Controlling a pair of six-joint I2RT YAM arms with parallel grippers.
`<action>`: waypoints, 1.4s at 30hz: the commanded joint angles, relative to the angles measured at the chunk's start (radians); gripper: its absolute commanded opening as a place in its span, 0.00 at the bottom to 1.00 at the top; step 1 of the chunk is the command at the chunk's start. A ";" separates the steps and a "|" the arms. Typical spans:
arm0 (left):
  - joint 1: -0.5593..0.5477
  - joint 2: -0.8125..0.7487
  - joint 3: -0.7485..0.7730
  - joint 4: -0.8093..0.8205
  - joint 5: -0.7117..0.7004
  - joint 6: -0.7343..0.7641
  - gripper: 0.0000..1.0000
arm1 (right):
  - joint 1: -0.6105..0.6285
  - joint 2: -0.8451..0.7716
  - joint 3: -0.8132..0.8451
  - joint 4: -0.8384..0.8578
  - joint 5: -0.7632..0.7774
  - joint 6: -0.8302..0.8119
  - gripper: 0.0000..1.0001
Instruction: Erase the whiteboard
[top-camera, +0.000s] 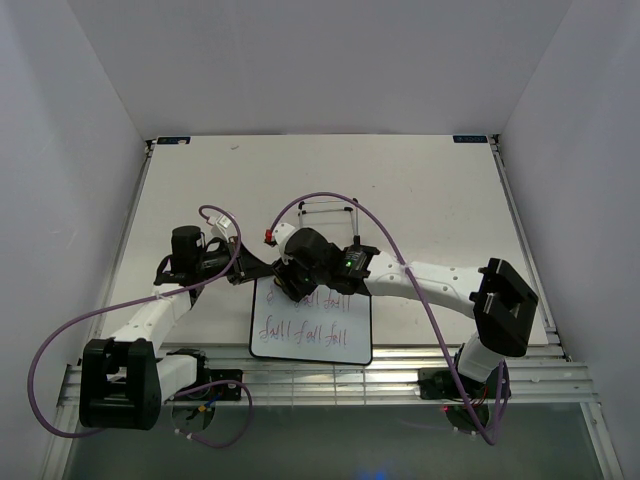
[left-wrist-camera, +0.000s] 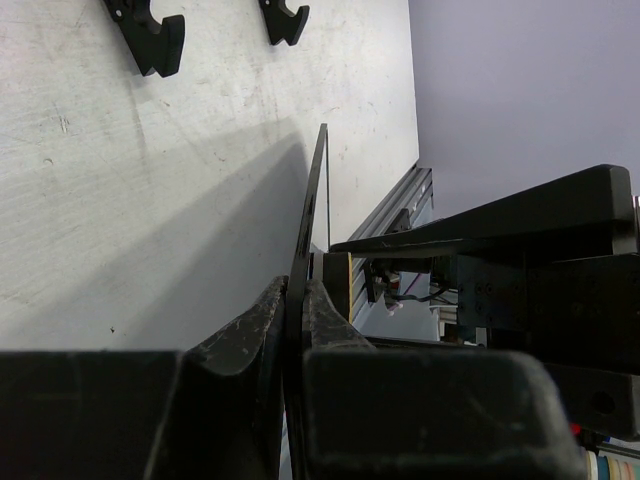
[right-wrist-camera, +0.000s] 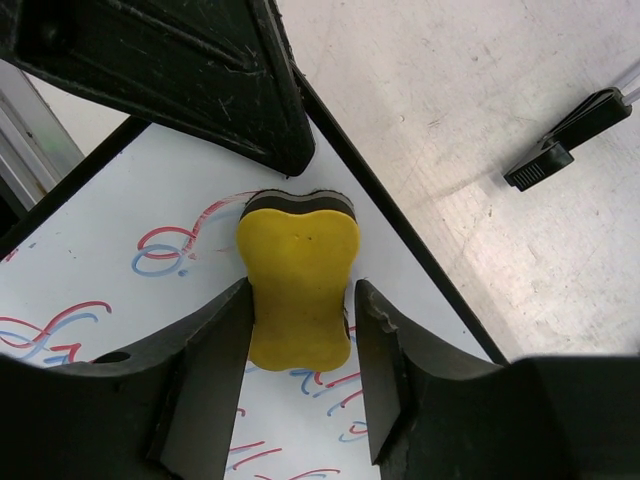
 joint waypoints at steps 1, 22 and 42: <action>-0.006 -0.010 0.034 0.023 -0.010 0.032 0.00 | -0.002 -0.028 0.028 0.024 0.018 0.004 0.50; -0.008 -0.010 0.035 0.023 -0.027 0.024 0.00 | 0.140 0.039 0.104 0.004 0.001 0.018 0.33; -0.009 -0.027 0.026 0.023 -0.022 0.023 0.00 | 0.001 0.017 0.023 -0.068 0.142 0.028 0.33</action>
